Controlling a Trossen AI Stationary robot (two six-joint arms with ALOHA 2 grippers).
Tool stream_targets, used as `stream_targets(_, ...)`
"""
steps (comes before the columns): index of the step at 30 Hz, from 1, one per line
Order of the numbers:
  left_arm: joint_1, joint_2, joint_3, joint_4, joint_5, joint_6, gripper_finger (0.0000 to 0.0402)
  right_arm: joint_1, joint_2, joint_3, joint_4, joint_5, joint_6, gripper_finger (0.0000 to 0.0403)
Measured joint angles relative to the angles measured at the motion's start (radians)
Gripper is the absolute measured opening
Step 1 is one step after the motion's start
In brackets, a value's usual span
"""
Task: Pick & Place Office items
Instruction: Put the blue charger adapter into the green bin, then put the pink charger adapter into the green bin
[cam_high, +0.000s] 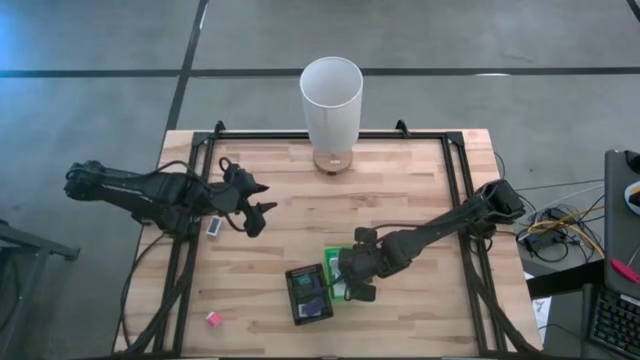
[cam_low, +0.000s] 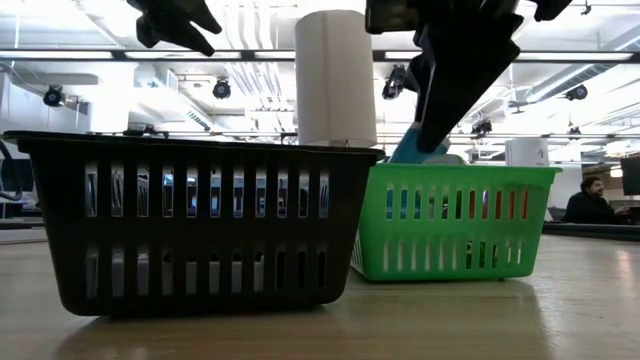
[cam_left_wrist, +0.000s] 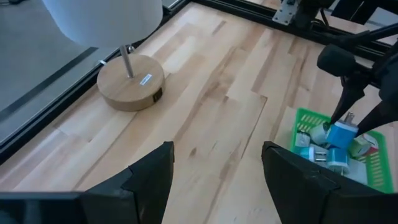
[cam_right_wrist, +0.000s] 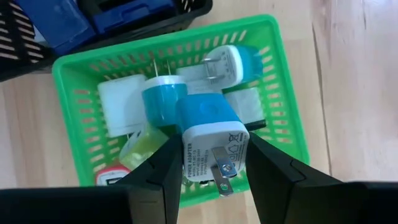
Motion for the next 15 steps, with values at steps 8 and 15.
stream_targets(8, 0.000, 0.000, 0.000, -0.003, 0.013, -0.003, 0.0241, 0.000, 0.000, 0.000, 0.004, 0.005, -0.021, 0.0209)
stream_targets(15, -0.002, 0.000, -0.007, -0.008, 0.071, -0.011, 0.0241, 0.009, -0.003, 0.000, 0.006, 0.008, -0.061, 0.0234)
